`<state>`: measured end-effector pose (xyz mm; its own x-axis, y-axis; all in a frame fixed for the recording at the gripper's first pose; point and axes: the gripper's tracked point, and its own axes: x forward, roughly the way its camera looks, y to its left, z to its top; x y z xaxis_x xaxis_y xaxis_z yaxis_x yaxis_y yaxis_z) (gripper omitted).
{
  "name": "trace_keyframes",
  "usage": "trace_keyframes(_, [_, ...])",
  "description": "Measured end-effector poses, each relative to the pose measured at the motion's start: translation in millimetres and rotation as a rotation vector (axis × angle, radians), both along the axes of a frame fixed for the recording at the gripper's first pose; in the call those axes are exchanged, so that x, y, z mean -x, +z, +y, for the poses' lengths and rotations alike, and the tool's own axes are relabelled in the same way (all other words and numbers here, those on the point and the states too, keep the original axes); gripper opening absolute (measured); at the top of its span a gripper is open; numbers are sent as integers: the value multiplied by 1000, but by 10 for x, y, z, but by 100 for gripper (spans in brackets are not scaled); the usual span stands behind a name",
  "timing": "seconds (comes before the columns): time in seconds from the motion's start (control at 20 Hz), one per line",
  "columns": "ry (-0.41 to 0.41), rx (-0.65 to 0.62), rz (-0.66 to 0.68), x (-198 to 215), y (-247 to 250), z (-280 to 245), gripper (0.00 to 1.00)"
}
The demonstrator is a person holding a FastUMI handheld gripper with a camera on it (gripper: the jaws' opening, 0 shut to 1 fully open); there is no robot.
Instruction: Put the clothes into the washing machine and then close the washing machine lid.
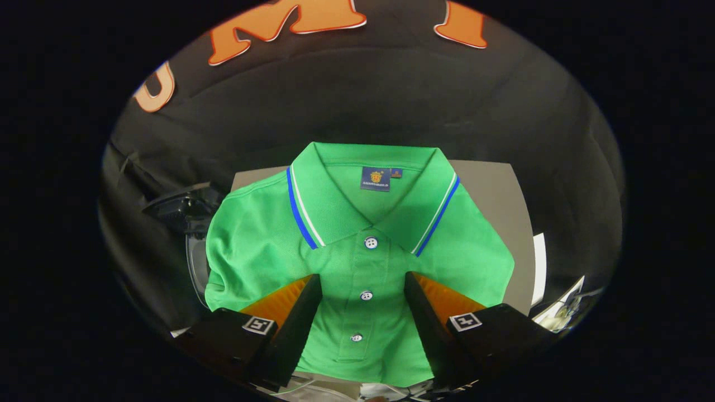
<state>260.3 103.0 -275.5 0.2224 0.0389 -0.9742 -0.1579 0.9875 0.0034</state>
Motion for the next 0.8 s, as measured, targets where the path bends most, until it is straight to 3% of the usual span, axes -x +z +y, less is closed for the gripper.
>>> trace_keyframes(0.2, [3,1,68,8,-13,-8,98])
trace_keyframes(0.45, [47,-37,77,5,-2,8,63])
trace_keyframes(0.7, [-3,-156,14,-13,68,-15,8])
trace_keyframes(0.8, [4,-214,-84,-18,139,-25,8])
